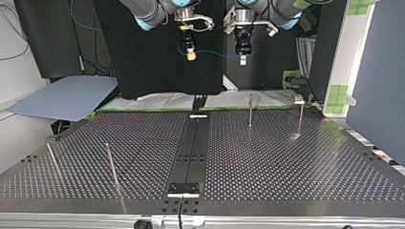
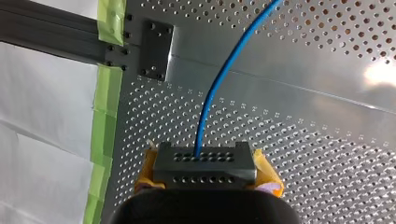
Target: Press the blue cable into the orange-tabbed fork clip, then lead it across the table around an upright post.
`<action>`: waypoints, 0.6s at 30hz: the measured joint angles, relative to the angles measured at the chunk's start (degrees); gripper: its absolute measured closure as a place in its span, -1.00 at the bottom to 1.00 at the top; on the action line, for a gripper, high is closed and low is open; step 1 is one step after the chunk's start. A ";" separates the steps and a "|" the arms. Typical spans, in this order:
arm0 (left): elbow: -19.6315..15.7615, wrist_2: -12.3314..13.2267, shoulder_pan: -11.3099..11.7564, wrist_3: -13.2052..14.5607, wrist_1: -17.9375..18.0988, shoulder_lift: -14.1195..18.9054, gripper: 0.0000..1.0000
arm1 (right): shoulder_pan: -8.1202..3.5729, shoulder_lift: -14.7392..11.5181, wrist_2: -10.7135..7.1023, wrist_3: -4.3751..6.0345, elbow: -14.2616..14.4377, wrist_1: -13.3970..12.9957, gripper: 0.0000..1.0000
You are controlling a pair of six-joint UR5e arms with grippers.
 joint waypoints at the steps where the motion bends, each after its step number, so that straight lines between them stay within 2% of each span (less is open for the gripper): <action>1: 0.02 -0.04 0.05 -0.50 0.47 0.41 0.98 | -0.16 -0.32 0.34 0.33 0.23 0.12 1.00; 5: 0.04 0.62 0.12 -2.54 1.01 2.34 0.98 | -0.24 -1.63 2.07 2.06 -0.35 1.40 1.00; 10: 0.06 3.13 1.09 -5.52 0.34 4.76 0.98 | -0.57 -0.37 4.85 4.84 -2.83 3.22 1.00; 14: 0.06 4.90 2.64 -7.70 1.59 3.76 0.98 | -0.99 1.46 6.73 6.83 -4.61 3.20 1.00; 18: 0.06 7.11 4.84 -9.89 3.72 1.66 0.98 | -1.01 3.47 6.73 8.86 -5.72 2.89 1.00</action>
